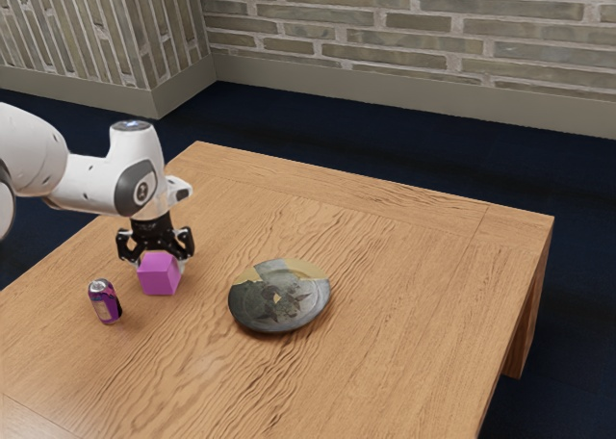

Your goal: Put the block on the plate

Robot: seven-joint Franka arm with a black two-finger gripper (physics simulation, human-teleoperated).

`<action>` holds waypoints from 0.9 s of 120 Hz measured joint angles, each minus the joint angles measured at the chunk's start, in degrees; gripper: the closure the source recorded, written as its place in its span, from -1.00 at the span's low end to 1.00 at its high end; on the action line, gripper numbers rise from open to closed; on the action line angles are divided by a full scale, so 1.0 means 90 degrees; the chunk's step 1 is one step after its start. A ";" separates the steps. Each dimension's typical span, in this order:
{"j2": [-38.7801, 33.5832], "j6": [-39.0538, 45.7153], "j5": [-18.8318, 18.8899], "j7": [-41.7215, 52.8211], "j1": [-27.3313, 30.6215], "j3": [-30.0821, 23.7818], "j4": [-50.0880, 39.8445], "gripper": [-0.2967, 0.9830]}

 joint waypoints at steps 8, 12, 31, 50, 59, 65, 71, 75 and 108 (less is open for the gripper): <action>0.0004 0.0020 -0.0017 -0.0053 0.0040 -0.0005 -0.0020 -0.35; 0.0005 0.0028 -0.0022 -0.0077 0.0050 -0.0006 -0.0025 -0.29; -0.0010 0.0045 -0.0013 -0.0196 0.0084 -0.0012 -0.0032 -0.12; -0.0443 0.0007 0.0019 -0.0318 0.0054 -0.0085 -0.0136 -0.01; -0.0712 -0.0018 0.0034 -0.0375 -0.0063 -0.0237 -0.0192 0.02; -0.0901 -0.0032 0.0042 -0.0411 -0.0286 -0.0283 -0.0283 0.03; -0.1105 -0.0044 0.0050 -0.0446 -0.0637 -0.0302 -0.0371 0.04; -0.1204 -0.0052 0.0054 -0.0468 -0.0913 -0.0309 -0.0400 0.04; -0.1162 -0.0062 0.0076 -0.0631 -0.1856 -0.0601 -0.0665 0.11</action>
